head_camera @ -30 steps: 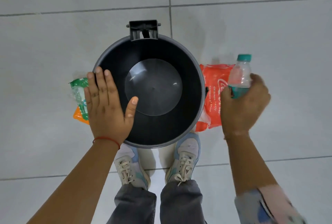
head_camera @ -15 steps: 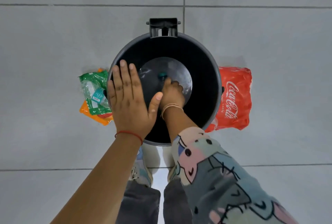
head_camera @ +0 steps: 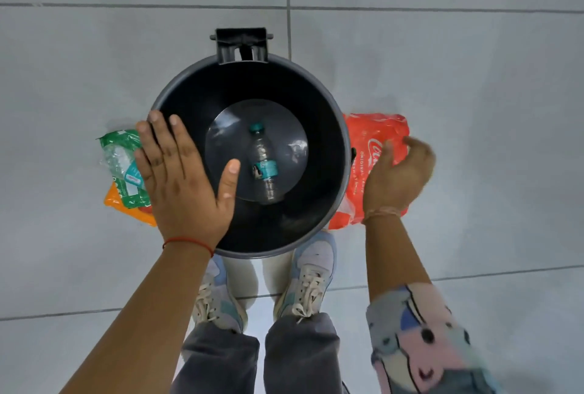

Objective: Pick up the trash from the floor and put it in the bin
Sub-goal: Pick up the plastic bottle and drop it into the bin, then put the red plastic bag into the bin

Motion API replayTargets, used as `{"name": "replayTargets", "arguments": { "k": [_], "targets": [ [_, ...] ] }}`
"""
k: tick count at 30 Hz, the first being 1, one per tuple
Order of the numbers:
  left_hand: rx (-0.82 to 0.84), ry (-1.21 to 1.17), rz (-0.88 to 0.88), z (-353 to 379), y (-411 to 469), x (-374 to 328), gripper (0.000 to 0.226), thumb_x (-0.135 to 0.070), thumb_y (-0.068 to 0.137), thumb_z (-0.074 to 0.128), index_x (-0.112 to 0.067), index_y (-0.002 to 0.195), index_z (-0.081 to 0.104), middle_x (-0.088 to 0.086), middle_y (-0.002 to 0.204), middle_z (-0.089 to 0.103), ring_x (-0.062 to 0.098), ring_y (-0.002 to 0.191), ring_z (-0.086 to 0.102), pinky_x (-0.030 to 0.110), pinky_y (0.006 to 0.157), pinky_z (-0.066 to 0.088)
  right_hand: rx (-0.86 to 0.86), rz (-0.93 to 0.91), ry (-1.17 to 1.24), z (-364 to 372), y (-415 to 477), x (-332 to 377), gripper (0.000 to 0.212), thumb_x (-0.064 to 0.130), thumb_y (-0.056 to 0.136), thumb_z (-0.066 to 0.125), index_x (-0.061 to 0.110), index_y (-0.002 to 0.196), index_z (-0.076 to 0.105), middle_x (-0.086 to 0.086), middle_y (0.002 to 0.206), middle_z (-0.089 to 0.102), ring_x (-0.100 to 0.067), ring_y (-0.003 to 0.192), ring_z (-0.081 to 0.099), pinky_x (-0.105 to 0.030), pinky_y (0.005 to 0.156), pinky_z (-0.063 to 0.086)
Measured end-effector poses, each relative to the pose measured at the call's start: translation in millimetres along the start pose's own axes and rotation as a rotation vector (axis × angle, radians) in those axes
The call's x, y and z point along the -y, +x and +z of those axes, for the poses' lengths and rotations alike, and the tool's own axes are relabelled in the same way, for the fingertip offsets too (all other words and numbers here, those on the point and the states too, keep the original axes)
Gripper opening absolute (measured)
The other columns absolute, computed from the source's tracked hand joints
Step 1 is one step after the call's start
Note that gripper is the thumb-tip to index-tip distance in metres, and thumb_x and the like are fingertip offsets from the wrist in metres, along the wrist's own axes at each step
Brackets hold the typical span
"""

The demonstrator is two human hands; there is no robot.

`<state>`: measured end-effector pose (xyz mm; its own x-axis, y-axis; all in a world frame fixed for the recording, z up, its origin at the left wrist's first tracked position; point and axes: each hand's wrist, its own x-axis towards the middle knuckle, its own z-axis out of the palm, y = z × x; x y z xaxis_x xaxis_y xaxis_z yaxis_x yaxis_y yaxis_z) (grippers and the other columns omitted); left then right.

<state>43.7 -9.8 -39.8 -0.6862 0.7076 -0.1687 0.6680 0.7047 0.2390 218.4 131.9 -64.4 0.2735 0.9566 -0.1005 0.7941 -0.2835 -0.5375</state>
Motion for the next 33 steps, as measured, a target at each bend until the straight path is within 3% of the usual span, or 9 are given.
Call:
{"name": "replayTargets", "arguments": {
  "k": [2, 4, 8, 12, 15, 18, 23, 29, 33],
  "targets": [
    [-0.010, -0.005, 0.006, 0.8, -0.6, -0.9, 0.079, -0.057, 0.090, 0.017, 0.002, 0.142, 0.007, 0.027, 0.151, 0.010, 0.040, 0.140, 0.004, 0.047, 0.114, 0.002, 0.379, 0.050, -0.231, 19.1, -6.9, -30.0, 0.045, 0.019, 0.094, 0.052, -0.002, 0.133, 0.042, -0.021, 0.140, 0.044, -0.032, 0.131, 0.039, -0.034, 0.110, 0.029],
    [-0.024, -0.014, 0.010, 1.0, -0.5, -1.0, 0.079, -0.057, 0.090, 0.015, 0.002, 0.142, 0.008, 0.028, 0.151, 0.010, 0.040, 0.140, 0.005, 0.046, 0.114, 0.002, 0.646, 0.009, -0.385, 37.4, -19.4, -53.4, 0.055, 0.017, 0.096, 0.043, -0.001, 0.144, 0.021, -0.019, 0.152, 0.025, -0.031, 0.141, 0.023, -0.039, 0.117, 0.021],
    [-0.039, -0.023, 0.016, 1.7, -0.9, -0.7, 0.080, -0.058, 0.090, 0.012, 0.003, 0.142, 0.009, 0.028, 0.151, 0.010, 0.040, 0.140, 0.004, 0.045, 0.115, 0.001, 0.723, 0.025, -0.530, 64.6, -35.1, -73.6, 0.060, 0.011, 0.099, 0.035, -0.002, 0.146, 0.000, -0.020, 0.156, 0.009, -0.032, 0.144, 0.010, -0.038, 0.120, 0.012],
    [-0.066, -0.037, 0.023, 3.0, -1.4, -0.1, 0.079, -0.057, 0.090, 0.013, 0.003, 0.142, 0.010, 0.028, 0.150, 0.011, 0.040, 0.140, 0.005, 0.042, 0.114, 0.000, 0.920, -0.014, -0.497, 80.0, -42.2, -85.0, 0.048, 0.006, 0.103, 0.030, -0.002, 0.145, 0.008, -0.021, 0.155, 0.009, -0.032, 0.143, 0.015, -0.043, 0.118, 0.019],
    [-0.083, -0.032, 0.028, 5.8, -1.2, -0.1, 0.078, -0.057, 0.091, 0.014, 0.002, 0.142, 0.011, 0.028, 0.151, 0.012, 0.040, 0.140, 0.006, 0.042, 0.114, 0.001, 0.798, -0.030, -0.589, 81.0, -35.4, -88.3, 0.050, 0.005, 0.101, 0.035, 0.003, 0.145, 0.013, -0.017, 0.154, 0.019, -0.031, 0.142, 0.021, -0.046, 0.113, 0.030],
    [-0.059, -0.023, 0.018, 3.9, -1.4, -0.5, 0.079, -0.058, 0.090, 0.012, 0.002, 0.142, 0.010, 0.027, 0.151, 0.011, 0.040, 0.140, 0.005, 0.042, 0.114, 0.000, 0.682, 0.010, -0.520, 65.2, -31.5, -82.8, 0.045, 0.004, 0.098, 0.038, 0.006, 0.142, 0.027, -0.015, 0.147, 0.039, -0.030, 0.134, 0.038, -0.045, 0.105, 0.041],
    [-0.004, -0.011, -0.009, 0.0, -1.2, -1.3, 0.080, -0.059, 0.089, 0.010, 0.001, 0.142, 0.009, 0.026, 0.152, 0.010, 0.039, 0.140, 0.005, 0.043, 0.115, 0.000, 0.449, -0.009, -0.425, 19.0, -31.2, -52.4, 0.035, -0.001, 0.095, 0.036, 0.002, 0.129, 0.043, -0.022, 0.123, 0.060, -0.042, 0.102, 0.060, -0.045, 0.084, 0.050],
    [0.031, -0.163, -0.030, -11.1, -0.1, -0.9, 0.081, -0.059, 0.089, 0.002, 0.001, 0.142, 0.013, 0.023, 0.152, 0.013, 0.036, 0.141, 0.005, 0.045, 0.115, 0.002, 0.288, -0.279, -0.326, -67.1, -56.3, 28.1, 0.031, 0.001, 0.093, 0.042, 0.000, 0.123, 0.052, -0.024, 0.111, 0.066, -0.044, 0.087, 0.065, -0.041, 0.068, 0.054],
    [0.023, -0.322, -0.030, -16.3, -0.6, 2.1, 0.065, -0.042, 0.092, 0.016, 0.000, 0.142, 0.016, 0.019, 0.152, 0.017, 0.030, 0.141, 0.007, 0.046, 0.116, 0.006, 0.333, -0.548, -0.295, -96.6, -100.4, 90.5, 0.038, -0.004, 0.076, 0.051, -0.002, 0.113, 0.061, -0.022, 0.116, 0.067, -0.036, 0.096, 0.068, -0.038, 0.064, 0.059]
  ]
}}
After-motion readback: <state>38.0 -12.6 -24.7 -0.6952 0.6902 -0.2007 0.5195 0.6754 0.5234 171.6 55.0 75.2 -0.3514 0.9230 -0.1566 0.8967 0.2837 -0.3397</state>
